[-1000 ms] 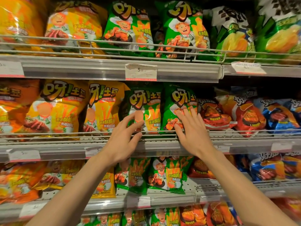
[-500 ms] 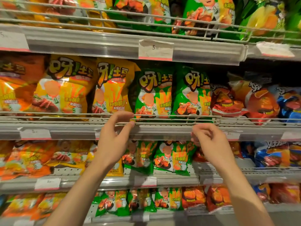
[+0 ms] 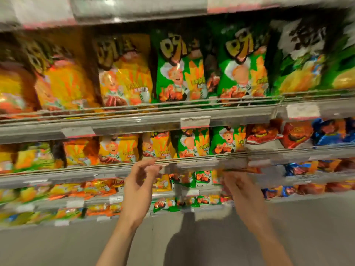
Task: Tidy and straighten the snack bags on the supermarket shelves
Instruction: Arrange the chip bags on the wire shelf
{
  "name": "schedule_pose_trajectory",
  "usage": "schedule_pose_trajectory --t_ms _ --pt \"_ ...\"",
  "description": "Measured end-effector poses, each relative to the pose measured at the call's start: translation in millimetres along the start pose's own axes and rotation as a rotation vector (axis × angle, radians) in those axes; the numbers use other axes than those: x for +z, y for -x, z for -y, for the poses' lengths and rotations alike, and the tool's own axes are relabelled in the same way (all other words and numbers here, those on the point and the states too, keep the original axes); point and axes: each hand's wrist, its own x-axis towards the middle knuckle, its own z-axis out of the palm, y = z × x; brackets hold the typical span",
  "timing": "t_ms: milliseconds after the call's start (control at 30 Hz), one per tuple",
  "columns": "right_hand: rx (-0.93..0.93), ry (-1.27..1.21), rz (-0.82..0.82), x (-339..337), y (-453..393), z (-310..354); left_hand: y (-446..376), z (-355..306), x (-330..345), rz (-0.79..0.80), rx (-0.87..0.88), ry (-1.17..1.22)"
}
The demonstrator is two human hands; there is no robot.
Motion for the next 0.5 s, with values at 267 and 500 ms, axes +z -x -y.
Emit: schedule_pose_trajectory --t_ms 267,500 --pt "0.013 0.020 0.066 -15 59 128 56 -131 -45 -0.083 -0.154 0.103" --pt "0.005 0.009 0.110 36 104 197 65 -184 -124 -0.064 -0.111 0.102"
